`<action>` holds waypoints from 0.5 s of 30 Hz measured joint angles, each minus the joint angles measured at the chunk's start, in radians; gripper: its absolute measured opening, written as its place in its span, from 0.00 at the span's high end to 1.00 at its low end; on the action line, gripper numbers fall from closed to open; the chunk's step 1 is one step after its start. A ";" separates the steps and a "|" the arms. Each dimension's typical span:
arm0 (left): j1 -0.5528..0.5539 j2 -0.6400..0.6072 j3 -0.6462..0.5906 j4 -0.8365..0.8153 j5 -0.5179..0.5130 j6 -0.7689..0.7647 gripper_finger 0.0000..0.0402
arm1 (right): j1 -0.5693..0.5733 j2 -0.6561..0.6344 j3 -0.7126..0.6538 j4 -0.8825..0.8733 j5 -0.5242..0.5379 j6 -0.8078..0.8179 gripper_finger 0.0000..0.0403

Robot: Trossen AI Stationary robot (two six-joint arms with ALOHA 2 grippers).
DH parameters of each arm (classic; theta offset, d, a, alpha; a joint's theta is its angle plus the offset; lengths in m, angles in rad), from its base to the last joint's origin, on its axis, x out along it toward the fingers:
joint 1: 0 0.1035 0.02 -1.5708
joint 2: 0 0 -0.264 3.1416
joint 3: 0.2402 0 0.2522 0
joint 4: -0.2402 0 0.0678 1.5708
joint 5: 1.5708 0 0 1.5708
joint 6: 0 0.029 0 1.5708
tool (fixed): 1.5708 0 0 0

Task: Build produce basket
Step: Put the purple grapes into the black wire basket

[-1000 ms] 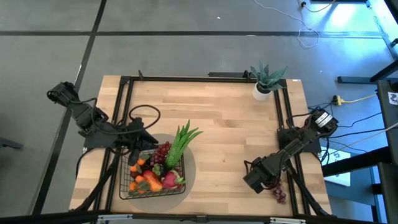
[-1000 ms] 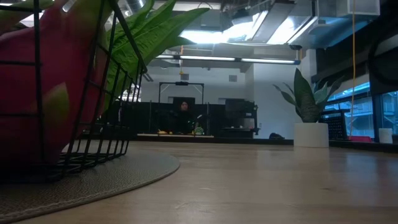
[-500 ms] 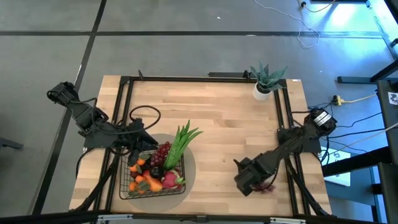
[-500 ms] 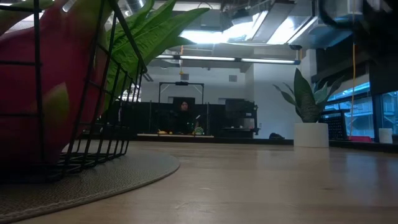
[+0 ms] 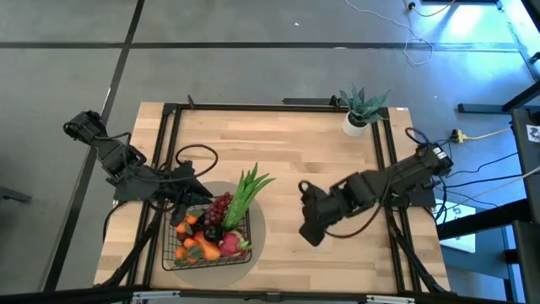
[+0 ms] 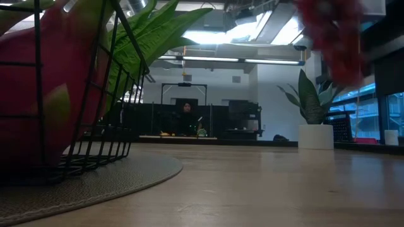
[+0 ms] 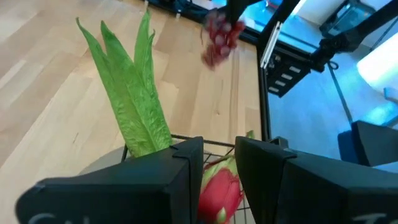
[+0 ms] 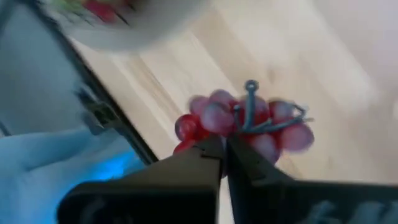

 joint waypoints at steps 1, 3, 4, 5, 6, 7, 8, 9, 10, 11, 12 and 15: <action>0.000 0.000 0.000 -0.004 0.000 0.006 0.80 | -0.010 0.000 0.037 0.003 0.016 -0.034 1.00; 0.000 0.000 0.000 -0.006 0.000 0.022 0.80 | -0.027 0.000 0.108 0.004 0.050 -0.100 1.00; 0.000 -0.002 0.000 -0.007 0.000 0.030 0.80 | -0.036 0.000 0.142 0.008 0.070 -0.136 1.00; 0.000 -0.004 0.000 -0.009 -0.001 0.038 0.80 | -0.046 0.000 0.176 0.015 0.089 -0.170 1.00; 0.000 -0.004 0.000 -0.010 -0.001 0.046 0.80 | -0.055 0.000 0.206 0.023 0.110 -0.205 1.00; 0.000 -0.004 0.000 -0.010 -0.001 0.052 0.80 | -0.066 0.000 0.236 0.037 0.127 -0.242 1.00; 0.000 -0.004 0.000 -0.010 -0.001 0.053 0.80 | -0.077 0.000 0.262 0.061 0.141 -0.284 1.00; 0.000 -0.004 0.000 -0.010 -0.003 0.053 0.80 | -0.087 0.000 0.284 0.094 0.145 -0.330 1.00; 0.000 -0.004 0.000 -0.010 -0.006 0.054 0.80 | -0.098 0.000 0.299 0.137 0.145 -0.383 1.00; 0.000 -0.004 0.000 -0.010 -0.008 0.055 0.80 | -0.109 0.000 0.312 0.187 0.144 -0.439 1.00; 0.000 -0.004 0.000 -0.011 -0.009 0.055 0.80 | -0.117 0.000 0.321 0.237 0.138 -0.500 1.00; 0.000 -0.004 0.000 -0.010 -0.039 0.055 0.80 | -0.148 0.000 0.323 0.414 0.071 -0.661 1.00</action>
